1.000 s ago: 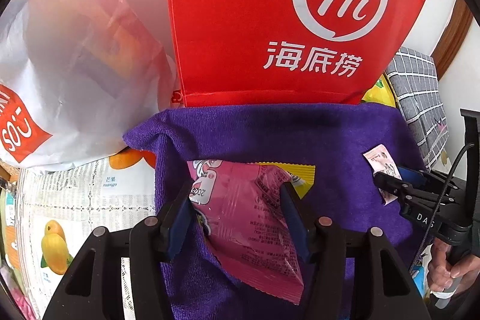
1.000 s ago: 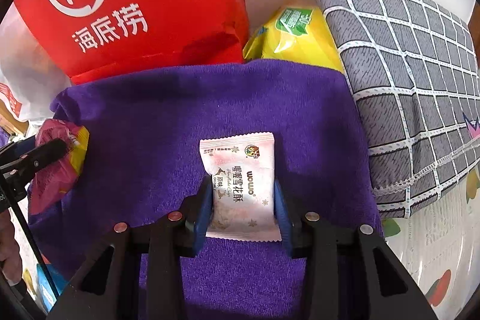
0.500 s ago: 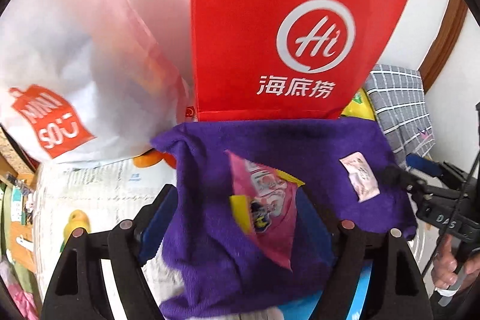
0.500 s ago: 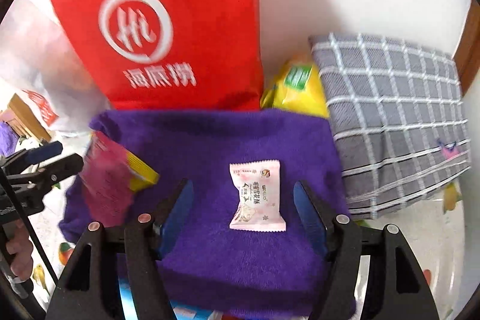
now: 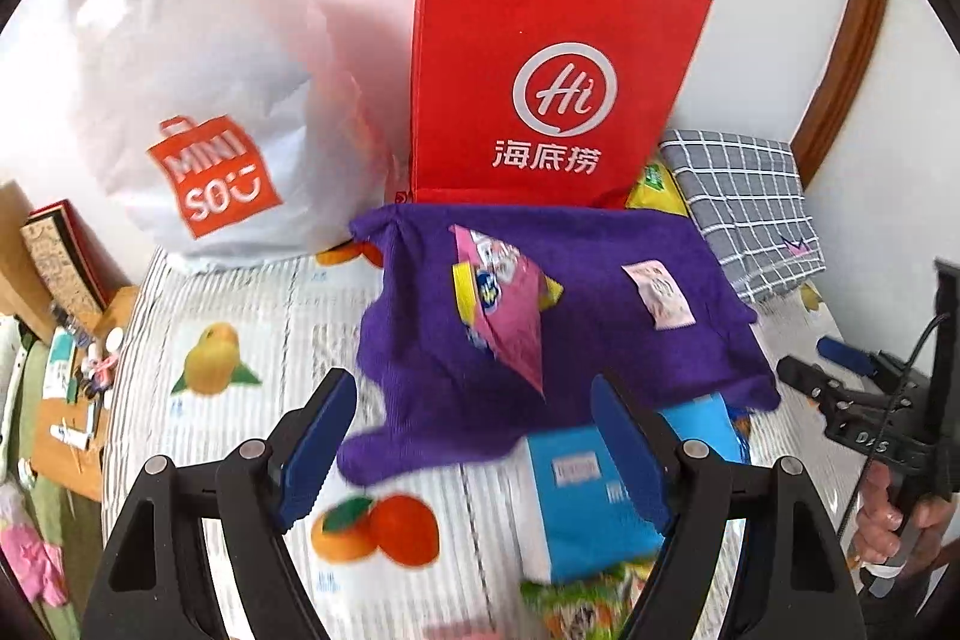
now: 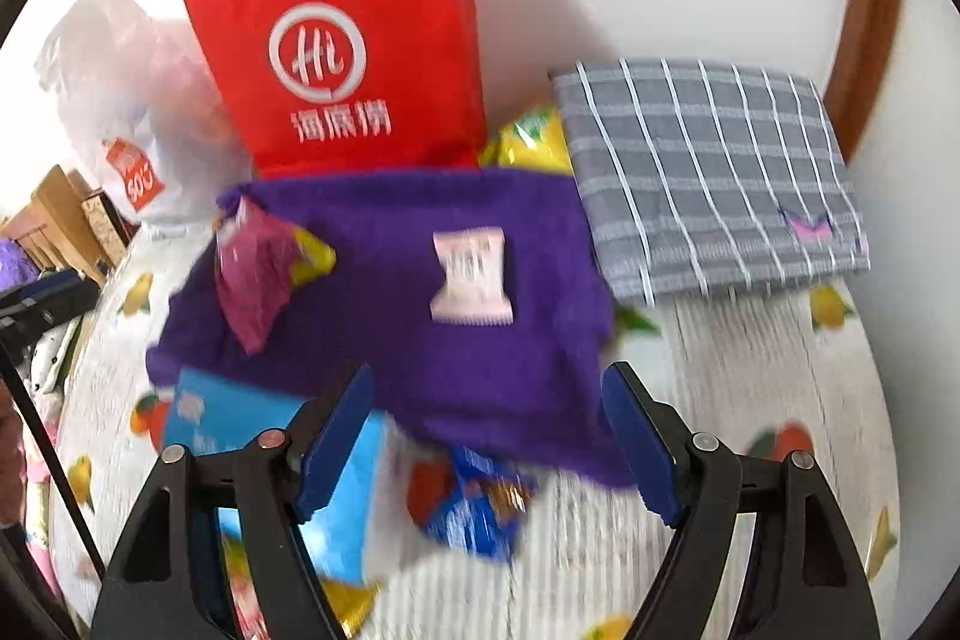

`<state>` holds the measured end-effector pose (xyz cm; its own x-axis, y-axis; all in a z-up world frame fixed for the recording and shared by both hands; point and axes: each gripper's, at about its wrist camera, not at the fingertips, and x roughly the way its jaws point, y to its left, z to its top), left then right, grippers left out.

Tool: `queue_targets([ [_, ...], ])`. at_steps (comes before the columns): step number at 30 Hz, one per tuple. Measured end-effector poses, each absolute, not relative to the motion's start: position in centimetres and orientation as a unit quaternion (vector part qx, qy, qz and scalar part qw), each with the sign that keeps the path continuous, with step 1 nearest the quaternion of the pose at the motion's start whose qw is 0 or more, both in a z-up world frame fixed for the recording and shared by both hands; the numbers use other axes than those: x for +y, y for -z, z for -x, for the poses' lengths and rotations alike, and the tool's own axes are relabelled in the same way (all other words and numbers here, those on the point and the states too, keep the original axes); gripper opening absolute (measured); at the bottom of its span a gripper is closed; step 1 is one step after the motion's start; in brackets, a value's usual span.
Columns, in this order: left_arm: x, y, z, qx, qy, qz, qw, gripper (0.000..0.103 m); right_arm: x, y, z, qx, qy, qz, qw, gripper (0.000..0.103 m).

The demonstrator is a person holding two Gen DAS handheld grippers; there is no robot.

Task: Organize snacks
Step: 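Move both tools back to the pile while the right tool grasps the blue cookie packet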

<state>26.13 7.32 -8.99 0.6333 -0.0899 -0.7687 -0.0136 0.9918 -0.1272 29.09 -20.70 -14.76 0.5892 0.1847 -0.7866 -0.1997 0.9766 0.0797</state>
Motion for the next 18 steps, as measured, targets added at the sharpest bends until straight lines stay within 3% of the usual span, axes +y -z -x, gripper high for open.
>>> queue_targets([
  [6, 7.3, 9.2, -22.8, 0.426, 0.010, 0.068, 0.902, 0.079, -22.5, 18.1, -26.6, 0.477, -0.106, -0.009, 0.872, 0.056],
  [18, 7.9, 8.8, -19.5, 0.416, 0.008, 0.085, 0.905, 0.079, -23.0, 19.8, -25.8, 0.489, -0.109, -0.045, 0.865, 0.055],
])
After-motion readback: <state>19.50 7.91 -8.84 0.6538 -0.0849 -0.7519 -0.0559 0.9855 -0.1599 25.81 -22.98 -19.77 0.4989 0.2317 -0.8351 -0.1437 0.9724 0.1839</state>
